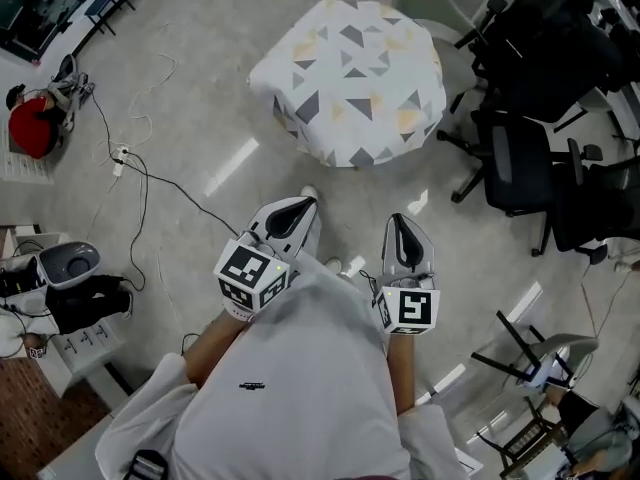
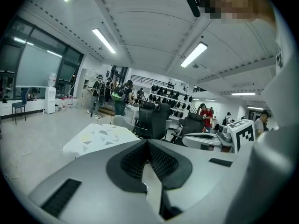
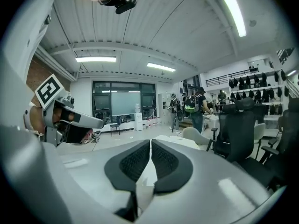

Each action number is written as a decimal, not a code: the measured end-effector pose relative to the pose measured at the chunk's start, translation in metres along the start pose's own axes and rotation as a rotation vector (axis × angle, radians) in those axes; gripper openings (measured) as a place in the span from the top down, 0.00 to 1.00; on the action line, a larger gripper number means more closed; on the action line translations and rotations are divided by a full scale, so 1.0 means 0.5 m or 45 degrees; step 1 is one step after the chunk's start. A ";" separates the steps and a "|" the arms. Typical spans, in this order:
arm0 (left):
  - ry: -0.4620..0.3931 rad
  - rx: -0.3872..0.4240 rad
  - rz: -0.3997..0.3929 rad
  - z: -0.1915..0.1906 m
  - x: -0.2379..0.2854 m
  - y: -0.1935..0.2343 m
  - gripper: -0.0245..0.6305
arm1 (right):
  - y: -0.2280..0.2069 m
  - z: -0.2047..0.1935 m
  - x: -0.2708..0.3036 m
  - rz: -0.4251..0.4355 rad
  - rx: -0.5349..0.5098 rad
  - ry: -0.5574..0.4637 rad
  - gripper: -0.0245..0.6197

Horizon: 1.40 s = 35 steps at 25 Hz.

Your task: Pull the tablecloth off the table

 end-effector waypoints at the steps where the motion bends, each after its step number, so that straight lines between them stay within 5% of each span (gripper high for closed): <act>1: 0.003 -0.006 -0.006 0.004 0.010 0.011 0.95 | -0.007 0.003 0.013 -0.008 0.011 0.001 0.95; 11: 0.012 -0.127 -0.083 0.092 0.142 0.209 0.95 | -0.034 0.076 0.256 0.002 -0.032 0.061 0.95; 20: -0.017 -0.110 -0.162 0.183 0.237 0.375 0.95 | -0.073 0.119 0.439 -0.114 0.025 0.079 0.95; 35: 0.037 -0.118 -0.148 0.225 0.352 0.442 0.95 | -0.141 0.122 0.568 -0.089 0.099 0.092 0.95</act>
Point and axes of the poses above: the fingertips, and each gripper's own axes: x forward along the fingers, y to its left, z out of its top, the point moved 9 cm from there along -x, backward along the fingers, and after that the axes turned 3 degrees about -y, right-handed, at the moved point
